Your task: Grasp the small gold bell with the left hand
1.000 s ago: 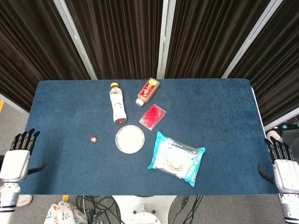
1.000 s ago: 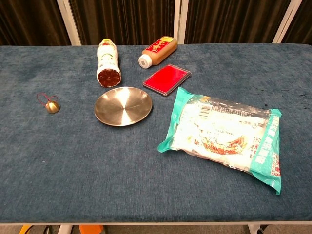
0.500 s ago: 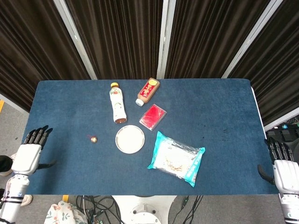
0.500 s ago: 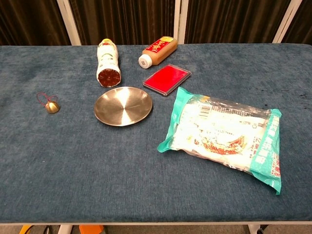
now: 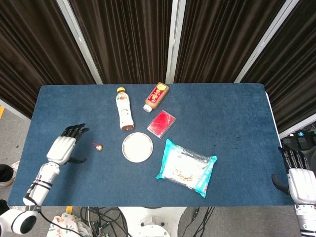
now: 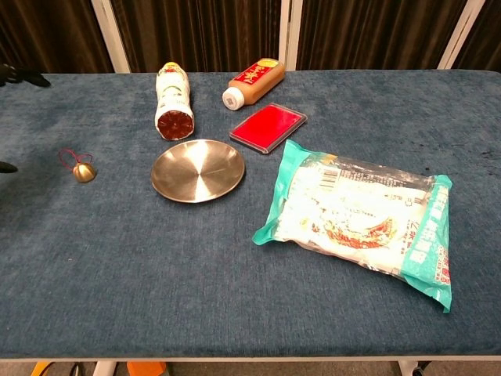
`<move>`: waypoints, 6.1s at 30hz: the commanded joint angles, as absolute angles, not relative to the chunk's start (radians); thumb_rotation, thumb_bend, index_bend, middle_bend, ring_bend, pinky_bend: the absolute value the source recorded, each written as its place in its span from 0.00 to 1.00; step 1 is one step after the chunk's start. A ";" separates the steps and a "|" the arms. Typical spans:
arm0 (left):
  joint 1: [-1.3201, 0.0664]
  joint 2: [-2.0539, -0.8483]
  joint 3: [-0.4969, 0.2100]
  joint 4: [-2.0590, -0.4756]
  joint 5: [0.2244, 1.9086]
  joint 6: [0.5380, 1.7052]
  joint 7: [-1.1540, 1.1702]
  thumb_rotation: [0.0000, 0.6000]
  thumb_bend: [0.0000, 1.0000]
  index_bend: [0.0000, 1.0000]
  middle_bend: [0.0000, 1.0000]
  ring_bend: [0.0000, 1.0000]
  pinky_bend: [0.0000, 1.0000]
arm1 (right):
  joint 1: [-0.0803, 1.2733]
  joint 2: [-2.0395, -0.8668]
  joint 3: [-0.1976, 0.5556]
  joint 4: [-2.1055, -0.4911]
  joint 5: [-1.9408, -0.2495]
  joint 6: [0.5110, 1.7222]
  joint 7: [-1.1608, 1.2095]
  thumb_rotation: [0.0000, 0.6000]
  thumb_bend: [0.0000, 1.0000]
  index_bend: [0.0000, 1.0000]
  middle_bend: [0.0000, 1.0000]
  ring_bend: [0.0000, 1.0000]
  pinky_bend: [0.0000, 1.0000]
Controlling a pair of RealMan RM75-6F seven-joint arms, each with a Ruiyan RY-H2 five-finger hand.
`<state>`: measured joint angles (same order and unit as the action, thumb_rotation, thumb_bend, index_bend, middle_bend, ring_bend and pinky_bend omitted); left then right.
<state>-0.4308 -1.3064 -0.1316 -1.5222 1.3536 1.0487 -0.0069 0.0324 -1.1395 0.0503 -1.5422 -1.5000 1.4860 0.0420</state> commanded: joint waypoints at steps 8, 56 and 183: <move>-0.518 -1.404 -0.149 -1.406 1.285 0.923 -0.063 1.00 0.07 0.24 0.07 0.00 0.06 | 0.035 -1.142 0.048 -1.532 -1.489 1.470 0.049 1.00 0.27 0.00 0.00 0.00 0.00; -0.587 -1.470 -0.140 -1.323 1.209 0.872 -0.043 1.00 0.34 0.46 0.16 0.00 0.07 | 0.037 -1.162 0.042 -1.488 -1.476 1.448 0.080 1.00 0.27 0.00 0.01 0.00 0.00; -0.554 -1.447 -0.155 -1.442 1.114 0.981 0.079 1.00 0.60 0.64 0.23 0.05 0.03 | 0.037 -1.167 0.042 -1.478 -1.464 1.435 0.086 1.00 0.28 0.00 0.02 0.00 0.00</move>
<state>-0.5504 -1.4177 -0.1644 -1.4805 1.1152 0.9831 0.0702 0.0372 -1.1671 0.0422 -1.4783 -1.4642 1.4345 0.0860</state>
